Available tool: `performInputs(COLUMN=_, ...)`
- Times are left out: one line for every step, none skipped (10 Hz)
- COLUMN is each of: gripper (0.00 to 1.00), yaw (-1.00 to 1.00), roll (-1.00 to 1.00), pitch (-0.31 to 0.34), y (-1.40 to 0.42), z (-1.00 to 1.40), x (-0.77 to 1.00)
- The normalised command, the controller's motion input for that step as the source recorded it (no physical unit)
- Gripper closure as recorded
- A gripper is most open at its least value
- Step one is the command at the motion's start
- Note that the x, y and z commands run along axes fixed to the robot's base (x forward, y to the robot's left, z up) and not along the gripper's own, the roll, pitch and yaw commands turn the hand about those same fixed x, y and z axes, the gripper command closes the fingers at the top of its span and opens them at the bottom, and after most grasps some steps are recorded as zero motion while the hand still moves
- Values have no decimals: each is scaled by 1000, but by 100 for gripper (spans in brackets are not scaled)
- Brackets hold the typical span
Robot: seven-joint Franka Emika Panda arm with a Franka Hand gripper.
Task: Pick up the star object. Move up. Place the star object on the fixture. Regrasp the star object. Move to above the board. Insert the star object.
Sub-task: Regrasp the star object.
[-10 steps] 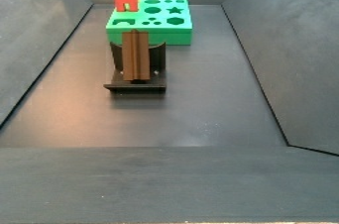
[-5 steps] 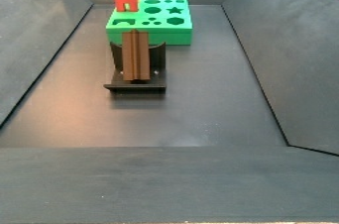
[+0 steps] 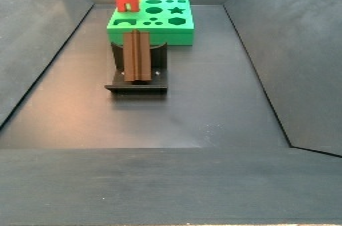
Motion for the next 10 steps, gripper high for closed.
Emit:
performInputs(gripper=0, yaw=225, roll=349, pitch=111, y=-42, z=-18, x=106)
performInputs(gripper=0, yaw=223, roll=243, pitch=74, y=-32, z=-8, x=98)
performInputs(gripper=0, yaw=214, roll=192, pitch=36, y=-37, z=-12, x=85)
performInputs(gripper=0, yaw=166, roll=229, pitch=0, y=71, z=-1000, x=34)
performInputs(gripper=0, yaw=147, roll=224, pitch=-13, y=71, z=-1000, x=38)
performInputs(gripper=0, yaw=119, roll=191, pitch=-39, y=60, z=-1000, x=47)
performInputs(gripper=0, yaw=107, roll=167, pitch=-47, y=56, z=-1000, x=52)
performInputs(gripper=0, yaw=78, roll=121, pitch=-59, y=51, z=-1000, x=64)
performInputs(gripper=0, yaw=70, roll=103, pitch=-64, y=49, z=-1000, x=70)
performInputs(gripper=0, yaw=46, roll=79, pitch=-68, y=44, z=-1000, x=82)
